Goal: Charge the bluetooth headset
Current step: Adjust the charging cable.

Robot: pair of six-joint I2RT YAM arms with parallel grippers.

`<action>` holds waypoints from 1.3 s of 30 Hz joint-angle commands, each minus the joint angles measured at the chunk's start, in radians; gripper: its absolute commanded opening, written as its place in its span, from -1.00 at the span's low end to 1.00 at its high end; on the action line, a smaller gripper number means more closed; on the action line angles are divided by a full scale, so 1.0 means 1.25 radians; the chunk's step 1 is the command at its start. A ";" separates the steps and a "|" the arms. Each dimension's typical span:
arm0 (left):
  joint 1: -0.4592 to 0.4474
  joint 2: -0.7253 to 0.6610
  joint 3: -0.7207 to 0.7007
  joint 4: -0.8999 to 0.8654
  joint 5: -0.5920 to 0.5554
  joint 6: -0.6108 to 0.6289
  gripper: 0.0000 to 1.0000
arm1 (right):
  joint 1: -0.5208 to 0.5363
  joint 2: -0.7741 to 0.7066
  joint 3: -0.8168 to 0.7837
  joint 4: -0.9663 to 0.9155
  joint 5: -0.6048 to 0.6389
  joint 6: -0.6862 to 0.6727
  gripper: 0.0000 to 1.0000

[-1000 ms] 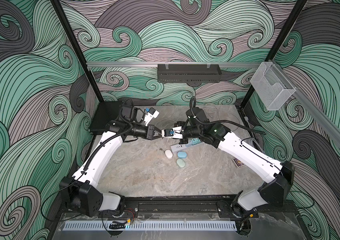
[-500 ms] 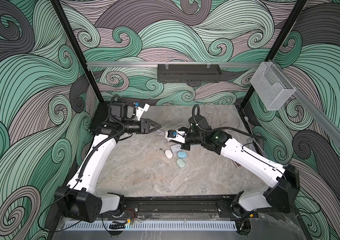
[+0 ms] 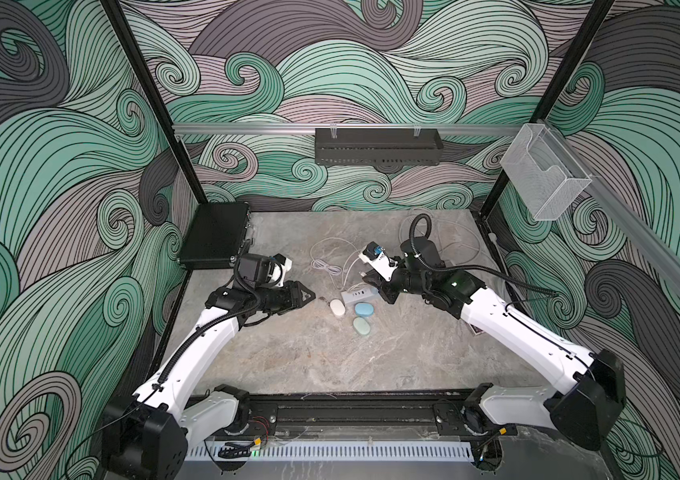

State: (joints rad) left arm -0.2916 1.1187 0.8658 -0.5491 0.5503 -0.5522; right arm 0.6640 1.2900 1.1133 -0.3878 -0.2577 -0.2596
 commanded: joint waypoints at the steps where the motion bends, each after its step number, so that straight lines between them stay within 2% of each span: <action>1: -0.028 0.047 0.048 -0.014 -0.058 -0.004 0.04 | -0.006 -0.034 -0.017 -0.031 0.015 0.073 -0.94; 5: -0.072 0.110 0.099 -0.054 -0.132 0.166 0.04 | -0.010 -0.053 -0.038 -0.031 0.008 0.080 -0.94; 11: -0.094 0.152 0.133 -0.057 -0.099 0.484 0.04 | -0.026 -0.058 -0.044 -0.036 -0.018 0.085 -0.95; 12: -0.098 0.155 0.127 -0.039 -0.103 0.485 0.04 | -0.028 -0.057 -0.043 -0.037 -0.022 0.087 -0.94; 14: -0.101 0.180 0.132 -0.013 -0.125 0.372 -0.01 | -0.030 -0.058 -0.040 -0.039 -0.026 0.092 -0.95; 15: -0.102 0.200 0.146 -0.022 -0.106 0.313 -0.03 | -0.030 -0.056 -0.040 -0.040 -0.027 0.094 -0.95; 17: -0.109 0.250 0.175 -0.064 -0.071 0.122 -0.13 | -0.030 -0.054 -0.040 -0.040 -0.028 0.104 -0.94; 19: -0.128 0.291 0.157 -0.048 -0.022 -0.039 -0.15 | -0.031 -0.051 -0.041 -0.039 -0.028 0.112 -0.94; 21: -0.170 0.283 0.129 0.004 -0.044 -0.168 -0.06 | -0.030 -0.051 -0.045 -0.036 -0.030 0.118 -0.94; 24: -0.229 0.262 0.110 0.050 -0.128 -0.318 0.04 | -0.032 -0.049 -0.051 -0.031 -0.034 0.127 -0.93; 33: -0.314 0.299 0.105 0.127 -0.250 -0.544 0.09 | -0.047 -0.054 -0.060 -0.031 -0.051 0.140 -0.92; 39: -0.377 0.382 0.139 0.118 -0.296 -0.649 0.13 | -0.064 -0.064 -0.065 -0.031 -0.074 0.141 -0.92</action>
State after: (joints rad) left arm -0.7395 1.5452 0.9993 -0.4030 0.2440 -1.2465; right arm 0.5930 1.2285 1.0447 -0.4278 -0.3206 -0.0956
